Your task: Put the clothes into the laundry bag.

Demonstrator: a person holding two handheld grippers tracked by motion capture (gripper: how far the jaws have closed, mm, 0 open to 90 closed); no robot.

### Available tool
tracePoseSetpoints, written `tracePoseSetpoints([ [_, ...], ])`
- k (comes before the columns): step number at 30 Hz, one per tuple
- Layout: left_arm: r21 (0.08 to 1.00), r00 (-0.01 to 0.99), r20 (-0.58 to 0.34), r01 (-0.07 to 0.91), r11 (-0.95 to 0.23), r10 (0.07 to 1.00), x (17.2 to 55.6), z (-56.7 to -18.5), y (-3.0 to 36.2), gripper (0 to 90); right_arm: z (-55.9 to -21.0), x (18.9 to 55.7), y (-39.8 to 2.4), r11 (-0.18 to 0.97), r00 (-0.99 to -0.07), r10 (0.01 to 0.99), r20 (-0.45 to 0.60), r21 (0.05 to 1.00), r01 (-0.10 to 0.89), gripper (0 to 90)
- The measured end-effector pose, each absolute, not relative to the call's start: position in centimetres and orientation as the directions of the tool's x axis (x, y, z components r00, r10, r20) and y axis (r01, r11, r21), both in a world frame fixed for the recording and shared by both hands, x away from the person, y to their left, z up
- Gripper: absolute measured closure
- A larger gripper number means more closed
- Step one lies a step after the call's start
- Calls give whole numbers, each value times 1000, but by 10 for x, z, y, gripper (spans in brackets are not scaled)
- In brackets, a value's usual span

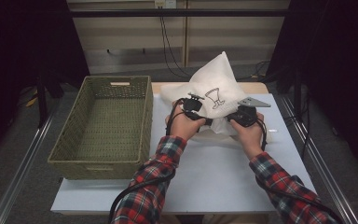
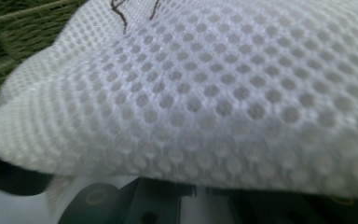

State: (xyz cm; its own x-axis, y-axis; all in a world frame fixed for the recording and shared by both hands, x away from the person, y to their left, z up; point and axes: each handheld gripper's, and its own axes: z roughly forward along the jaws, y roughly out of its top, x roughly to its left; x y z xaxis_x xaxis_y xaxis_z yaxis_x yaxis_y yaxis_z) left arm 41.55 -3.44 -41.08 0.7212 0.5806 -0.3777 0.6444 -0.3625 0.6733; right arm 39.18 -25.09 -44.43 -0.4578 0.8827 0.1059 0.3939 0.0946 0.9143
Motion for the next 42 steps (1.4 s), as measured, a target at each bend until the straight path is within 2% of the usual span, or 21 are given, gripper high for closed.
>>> tracePoseSetpoints([
  [8,670,705,-384,657,-346,596,421,-421,-39,882,-438,372,-264,92,-466,876,126,904,417,876],
  [11,676,708,-375,651,-346,599,421,-422,-39,882,-436,366,-266,124,-474,875,99,900,417,900],
  [25,687,707,-333,635,-353,624,422,-419,-41,881,-441,353,-280,120,-468,877,111,892,437,900],
  [42,693,704,-324,631,-349,632,420,-417,-41,881,-444,333,-310,168,-448,893,46,889,427,900],
])
